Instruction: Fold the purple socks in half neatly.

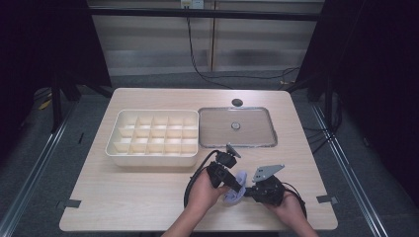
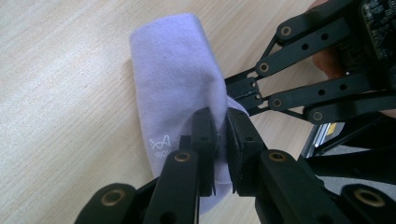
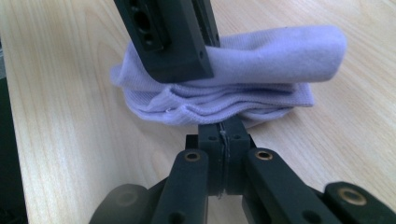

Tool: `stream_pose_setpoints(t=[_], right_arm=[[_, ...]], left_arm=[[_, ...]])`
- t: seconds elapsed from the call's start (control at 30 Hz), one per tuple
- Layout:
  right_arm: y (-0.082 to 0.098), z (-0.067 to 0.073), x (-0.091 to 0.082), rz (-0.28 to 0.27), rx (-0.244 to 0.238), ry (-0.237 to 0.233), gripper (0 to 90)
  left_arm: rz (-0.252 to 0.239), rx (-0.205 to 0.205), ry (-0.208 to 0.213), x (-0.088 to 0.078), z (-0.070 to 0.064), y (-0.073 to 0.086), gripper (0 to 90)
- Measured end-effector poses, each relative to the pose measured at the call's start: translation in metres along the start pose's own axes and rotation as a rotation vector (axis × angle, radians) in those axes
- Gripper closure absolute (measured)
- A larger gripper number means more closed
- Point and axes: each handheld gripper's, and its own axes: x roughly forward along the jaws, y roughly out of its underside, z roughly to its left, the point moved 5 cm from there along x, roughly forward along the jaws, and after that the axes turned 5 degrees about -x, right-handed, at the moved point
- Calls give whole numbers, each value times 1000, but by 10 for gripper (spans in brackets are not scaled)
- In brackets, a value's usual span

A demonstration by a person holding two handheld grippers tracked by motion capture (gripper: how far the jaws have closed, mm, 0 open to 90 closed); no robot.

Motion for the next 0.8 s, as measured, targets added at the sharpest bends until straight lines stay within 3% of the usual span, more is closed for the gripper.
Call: stream_pose_setpoints(t=[0.23, 0.4, 0.57, 0.8], right_arm=[[-2, 2, 3, -4, 4, -1, 899], [-1, 0, 1, 6, 29, 5, 900], [2, -4, -3, 7, 58, 20, 900], [4, -8, -5, 4, 60, 29, 900]], left_arm=[[-6, 1, -6, -4, -2, 1, 821], [-5, 1, -7, 4, -3, 4, 822], [1, 26, -21, 10, -3, 6, 820], [10, 44, -20, 15, -4, 7, 823]])
